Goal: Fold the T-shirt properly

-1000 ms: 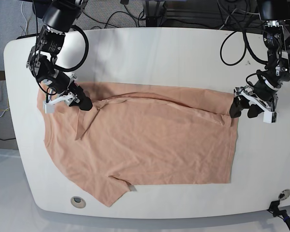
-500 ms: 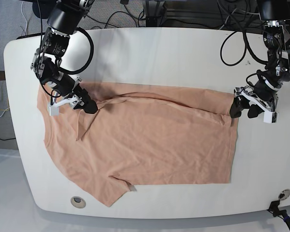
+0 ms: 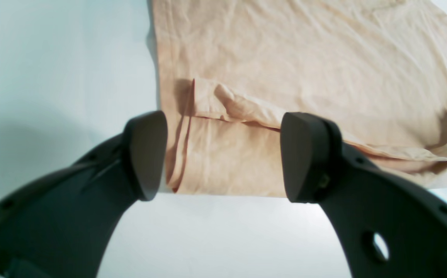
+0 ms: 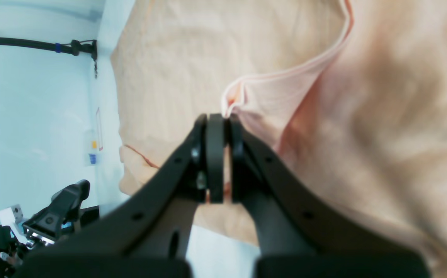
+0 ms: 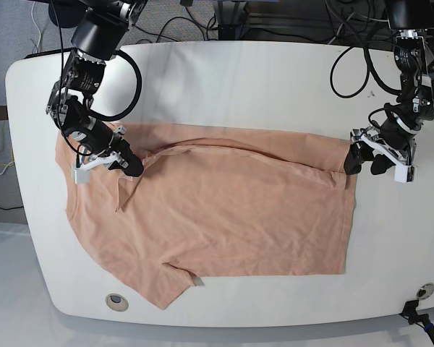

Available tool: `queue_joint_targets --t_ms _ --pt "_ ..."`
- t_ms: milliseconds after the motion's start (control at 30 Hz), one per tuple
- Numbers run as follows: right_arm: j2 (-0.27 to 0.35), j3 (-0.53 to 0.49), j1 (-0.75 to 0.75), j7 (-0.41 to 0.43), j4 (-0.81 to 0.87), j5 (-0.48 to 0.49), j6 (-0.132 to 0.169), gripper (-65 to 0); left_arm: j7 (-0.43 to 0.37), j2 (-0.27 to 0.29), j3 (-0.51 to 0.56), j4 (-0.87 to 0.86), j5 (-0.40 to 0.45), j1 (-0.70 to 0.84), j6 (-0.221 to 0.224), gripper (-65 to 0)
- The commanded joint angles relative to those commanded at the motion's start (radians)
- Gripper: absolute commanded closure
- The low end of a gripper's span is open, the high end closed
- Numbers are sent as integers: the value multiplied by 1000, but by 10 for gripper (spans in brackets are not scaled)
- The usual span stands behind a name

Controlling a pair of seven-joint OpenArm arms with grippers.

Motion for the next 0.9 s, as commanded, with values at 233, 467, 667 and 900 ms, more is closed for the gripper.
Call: queue_joint_targets --t_ms 233,467,667,900 --pt "-21 -2 8 0 2 0 0 0 0 0 0 0 0 0 0 -434" --pt "-52 -2 112 0 -69 0 0 0 0 -5 0 5 0 -2 0 -434" --pt "-52 -2 215 32 -178 0 0 0 0 -5 -2 6 0 -2 0 -434" --pt "-54 -74 252 106 -330 -2 0 0 0 -6 -2 6 0 -2 0 -434"
